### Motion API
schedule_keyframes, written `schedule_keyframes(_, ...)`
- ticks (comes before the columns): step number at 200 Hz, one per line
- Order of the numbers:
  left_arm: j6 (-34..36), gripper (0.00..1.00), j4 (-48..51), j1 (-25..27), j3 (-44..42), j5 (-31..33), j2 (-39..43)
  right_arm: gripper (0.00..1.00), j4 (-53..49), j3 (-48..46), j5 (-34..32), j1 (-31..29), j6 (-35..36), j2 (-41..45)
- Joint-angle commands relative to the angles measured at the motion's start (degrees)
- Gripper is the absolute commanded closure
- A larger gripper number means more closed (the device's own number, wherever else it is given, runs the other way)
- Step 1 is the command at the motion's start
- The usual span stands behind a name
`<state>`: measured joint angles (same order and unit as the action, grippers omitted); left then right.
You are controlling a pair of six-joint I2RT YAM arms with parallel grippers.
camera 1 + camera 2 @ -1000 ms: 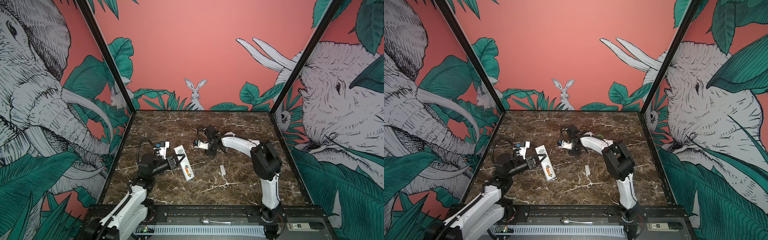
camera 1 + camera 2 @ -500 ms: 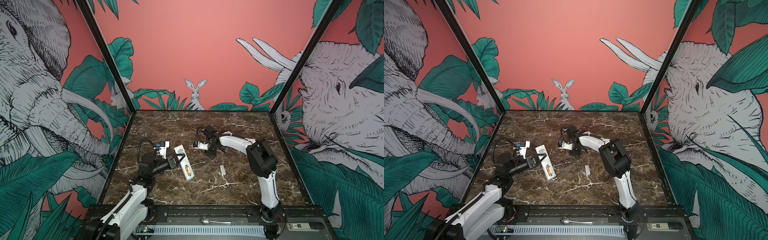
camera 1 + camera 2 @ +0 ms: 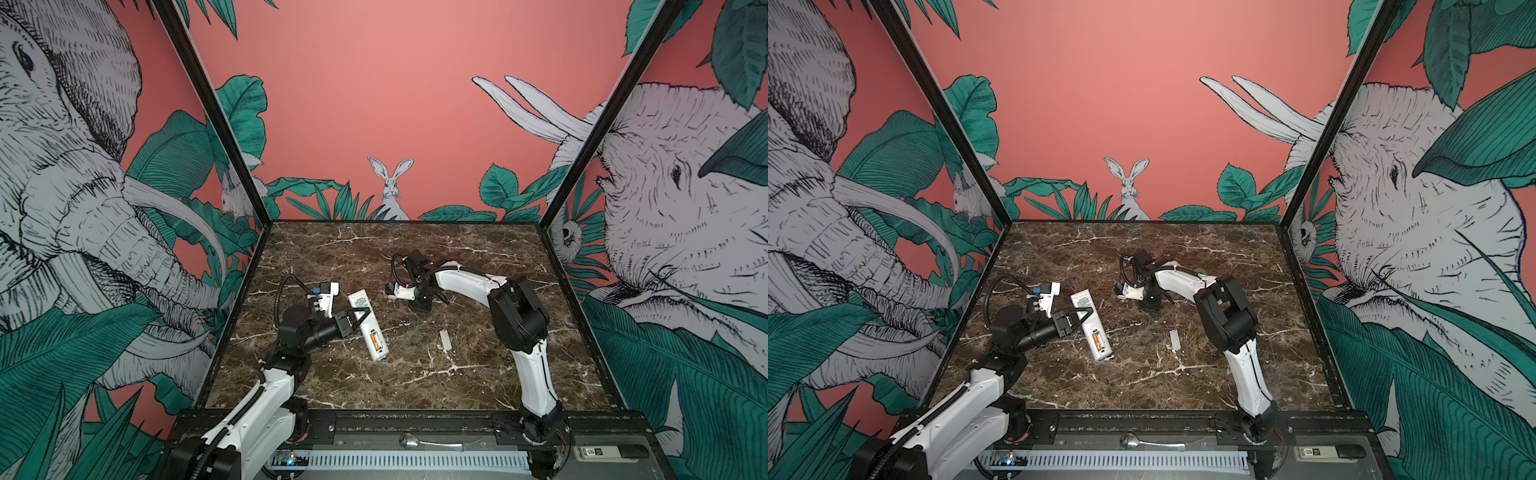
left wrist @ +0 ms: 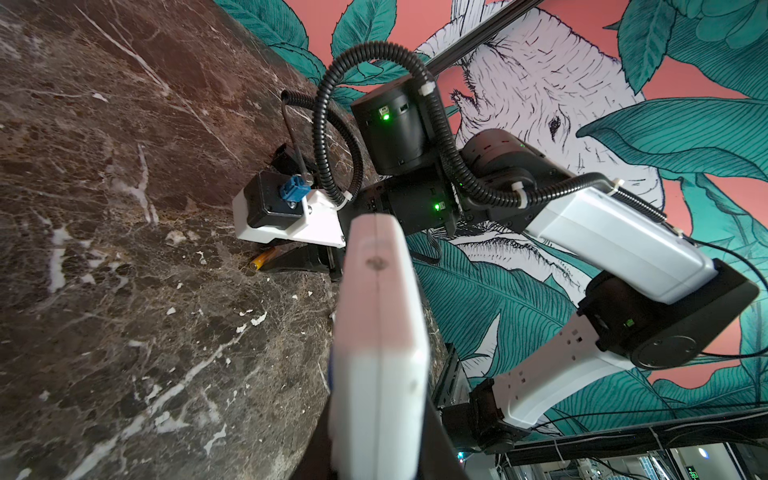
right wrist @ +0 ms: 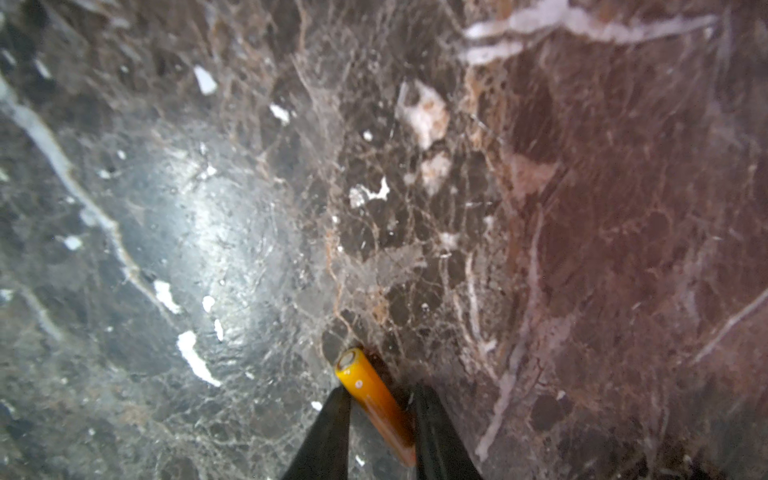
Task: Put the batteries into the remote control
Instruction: 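Lower the right gripper onto the second orange battery and close on it, then lift the second orange battery with the right gripper toward the remote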
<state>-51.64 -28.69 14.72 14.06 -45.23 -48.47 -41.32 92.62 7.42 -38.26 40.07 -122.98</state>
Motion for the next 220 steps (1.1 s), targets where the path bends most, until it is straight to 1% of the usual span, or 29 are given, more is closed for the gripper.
schedule_keyframes(1,0.12,1.00,-1.94,-0.39,-0.67,-0.55,1.00,0.74,-1.20,-0.54,-2.32,0.28,-1.10,-1.48)
schedule_keyframes(27,0.69,1.00,-1.29,-0.38,-0.74,-0.49,1.20,0.81,-2.60,0.10,-3.08,0.28,-2.91,-1.82)
schedule_keyframes(64,1.14,1.00,-0.65,-0.40,-0.88,-0.47,1.89,0.87,-8.48,2.48,-5.56,0.21,-6.97,-3.54)
schedule_keyframes(86,1.89,1.00,0.59,-0.40,-0.79,-0.21,2.50,0.90,-8.90,1.87,-5.22,0.20,-10.42,-2.53)
schedule_keyframes(98,2.02,1.00,0.91,-0.42,-0.71,-0.12,2.75,0.92,-7.00,-0.06,-3.27,0.12,-12.70,-0.71)
schedule_keyframes(117,2.23,1.00,1.15,-0.48,-0.61,0.02,2.99,0.94,-0.37,-5.51,-1.01,-0.36,-17.54,3.67)
schedule_keyframes(143,2.55,1.00,1.76,-0.46,-0.75,0.21,3.55,0.94,4.50,-10.37,-1.01,-1.83,-25.30,8.16)
schedule_keyframes(166,2.51,1.00,1.97,-0.52,-0.92,0.24,4.15,0.95,7.46,-13.52,-2.43,-3.70,-31.61,10.58)
schedule_keyframes(187,2.62,1.00,2.41,-0.48,-0.92,0.34,4.74,0.98,8.92,-15.28,-4.03,-4.79,-37.68,11.59)
schedule_keyframes(211,3.05,1.00,3.16,-0.48,-0.96,0.28,5.32,0.98,11.00,-17.11,-6.41,-5.40,-43.06,12.94)
schedule_keyframes(220,3.25,1.00,3.65,-0.52,-0.95,0.23,5.77,0.98,11.95,-19.51,-6.87,-5.53,-44.71,13.40)
